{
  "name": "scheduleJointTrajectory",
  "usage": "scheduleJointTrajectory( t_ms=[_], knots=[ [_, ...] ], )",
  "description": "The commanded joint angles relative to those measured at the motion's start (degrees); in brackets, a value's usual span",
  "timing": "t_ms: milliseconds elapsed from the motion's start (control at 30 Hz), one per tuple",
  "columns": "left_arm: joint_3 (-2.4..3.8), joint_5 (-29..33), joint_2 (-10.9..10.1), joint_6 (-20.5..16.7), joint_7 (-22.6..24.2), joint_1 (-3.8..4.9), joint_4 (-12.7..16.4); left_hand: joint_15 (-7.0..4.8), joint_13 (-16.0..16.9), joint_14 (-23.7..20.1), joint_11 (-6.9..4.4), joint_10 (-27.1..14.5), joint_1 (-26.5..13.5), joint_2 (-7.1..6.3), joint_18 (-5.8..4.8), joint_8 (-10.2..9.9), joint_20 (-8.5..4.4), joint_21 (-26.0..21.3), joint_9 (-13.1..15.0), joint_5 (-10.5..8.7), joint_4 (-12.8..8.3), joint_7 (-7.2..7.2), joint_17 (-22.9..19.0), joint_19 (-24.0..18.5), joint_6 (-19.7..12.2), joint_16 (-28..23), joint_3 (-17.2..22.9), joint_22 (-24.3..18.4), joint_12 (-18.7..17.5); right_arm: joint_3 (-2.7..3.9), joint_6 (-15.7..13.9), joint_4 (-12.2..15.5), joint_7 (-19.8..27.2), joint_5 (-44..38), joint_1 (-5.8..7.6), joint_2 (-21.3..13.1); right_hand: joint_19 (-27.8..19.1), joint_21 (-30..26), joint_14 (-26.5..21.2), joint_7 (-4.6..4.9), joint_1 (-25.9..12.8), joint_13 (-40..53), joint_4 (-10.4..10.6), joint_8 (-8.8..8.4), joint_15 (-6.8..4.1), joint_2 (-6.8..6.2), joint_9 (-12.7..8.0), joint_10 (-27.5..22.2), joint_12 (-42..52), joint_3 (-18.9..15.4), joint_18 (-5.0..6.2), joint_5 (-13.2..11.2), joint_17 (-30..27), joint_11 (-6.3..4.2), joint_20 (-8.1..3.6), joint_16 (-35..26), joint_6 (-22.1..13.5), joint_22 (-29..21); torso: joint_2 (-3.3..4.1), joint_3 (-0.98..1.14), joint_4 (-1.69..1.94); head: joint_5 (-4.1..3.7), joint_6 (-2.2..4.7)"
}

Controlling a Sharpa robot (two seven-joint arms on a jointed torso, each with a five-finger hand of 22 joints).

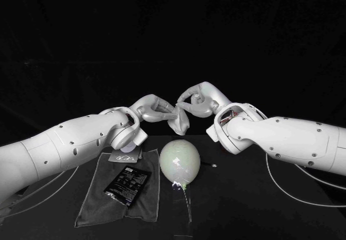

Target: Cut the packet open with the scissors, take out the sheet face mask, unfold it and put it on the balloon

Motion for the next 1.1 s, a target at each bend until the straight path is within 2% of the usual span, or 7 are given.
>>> scheduleJointTrajectory(
  t_ms=[33,133,200,600,833,900,1100],
  knots=[
    [0.06,0.8,-0.1,-0.4,1.2,0.06,0.2,-0.58,0.2,1.6,-0.54,1.5,0.0,1.17,0.31,0.8,0.02,0.4,0.3,0.09,0.4,-0.08,0.3,0.8,1.4,0.7,0.7,0.1,0.5,0.03,0.9,-0.3,-0.2,-0.7,0.01,0.0,3.4,0.3,5.5,0.11,0.0,0.8,0.2,1.05,-0.45,0.49,2.8,3.7,0.1,0.3,-0.67,0.1,13.8,-2.44,-0.21,0.2,0.5,13.2,0.00,0.01,0.00,-0.11,0.05],
    [0.06,1.6,-0.4,-1.2,1.6,0.06,0.3,-2.16,0.6,5.3,-2.30,6.1,0.1,2.81,0.19,3.3,0.00,1.0,1.4,0.10,1.1,-1.18,1.0,3.4,4.8,2.2,1.7,0.4,2.0,-0.04,1.2,-1.0,-0.4,-1.4,0.00,0.2,3.4,0.3,5.5,0.11,0.0,0.8,0.2,1.05,-0.45,0.49,2.8,3.7,0.1,0.3,-0.67,0.1,13.8,-2.44,-0.21,0.2,0.5,13.2,-0.02,-0.01,-0.01,-0.24,0.11],
    [0.06,1.9,-0.6,-1.6,1.7,0.06,0.4,-2.72,0.4,6.6,-2.85,7.6,0.0,2.80,0.14,4.1,-0.04,1.3,2.0,0.03,1.3,-1.50,1.2,4.4,4.8,2.5,2.1,0.5,2.0,-0.09,1.2,-1.5,-0.5,-1.8,-0.05,0.2,3.4,0.3,5.5,0.11,-0.1,0.8,0.1,1.09,-0.45,0.48,2.8,3.7,0.1,0.4,-0.67,0.1,13.8,-2.43,-0.21,0.2,0.5,13.2,0.00,-0.01,-0.01,-0.23,0.11],
    [0.06,2.4,-1.7,-2.3,1.3,0.06,0.5,-3.09,0.1,7.8,-3.28,9.4,0.0,2.02,0.03,5.7,-0.08,1.3,3.1,0.08,1.4,-1.62,1.3,5.2,4.5,2.2,3.1,0.4,1.2,-0.19,1.3,-2.9,-0.8,-2.3,-0.28,0.2,3.4,0.2,5.5,0.11,-0.1,0.8,0.1,1.11,-0.45,0.47,2.9,3.7,0.1,0.4,-0.66,0.1,13.7,-2.43,-0.21,0.2,0.4,13.2,0.00,-0.02,-0.01,-0.82,0.03],
    [0.06,2.0,-1.6,-3.1,0.9,0.06,0.6,-3.23,0.1,8.3,-3.43,10.1,0.4,1.11,0.11,6.5,-0.11,1.8,3.4,0.08,0.9,-1.54,1.5,7.6,4.6,2.3,3.8,0.7,0.7,-0.21,1.8,-2.1,-0.7,-2.1,-0.36,0.6,3.3,0.1,5.5,0.11,-0.1,0.8,0.1,1.12,-0.45,0.46,2.9,3.7,0.1,0.4,-0.64,0.1,13.7,-2.43,-0.21,0.1,0.4,13.2,-0.03,0.01,0.02,-0.66,0.13],
    [0.06,1.9,-1.6,-3.6,0.8,0.06,0.6,-3.33,0.1,8.7,-3.46,10.6,0.4,0.81,0.57,6.7,-0.23,3.1,3.5,0.09,0.8,-1.50,1.6,12.6,4.7,2.5,4.2,1.3,0.5,-0.22,2.1,-1.8,-0.6,-1.9,-0.37,0.6,3.2,0.0,5.5,0.12,-0.2,0.8,0.1,1.13,-0.45,0.45,2.9,3.7,0.1,0.4,-0.60,0.1,13.6,-2.43,-0.21,0.0,0.4,13.1,-0.04,0.01,0.00,-0.64,0.10],
    [0.06,1.7,-1.4,-5.6,0.5,0.07,0.3,-3.55,0.1,9.4,-3.59,11.4,0.6,0.25,2.21,7.2,-0.46,4.8,3.7,0.09,0.3,-1.34,2.1,16.1,4.5,3.3,5.2,2.0,-0.1,-0.26,2.4,-0.7,-0.3,-1.6,-0.38,0.5,3.2,-0.1,5.4,0.12,-0.2,0.8,0.1,1.14,-0.45,0.41,2.9,3.7,0.1,0.4,-0.59,0.1,13.5,-2.43,-0.21,0.0,0.4,13.1,-0.02,0.01,-0.04,-0.55,0.11]
  ],
)
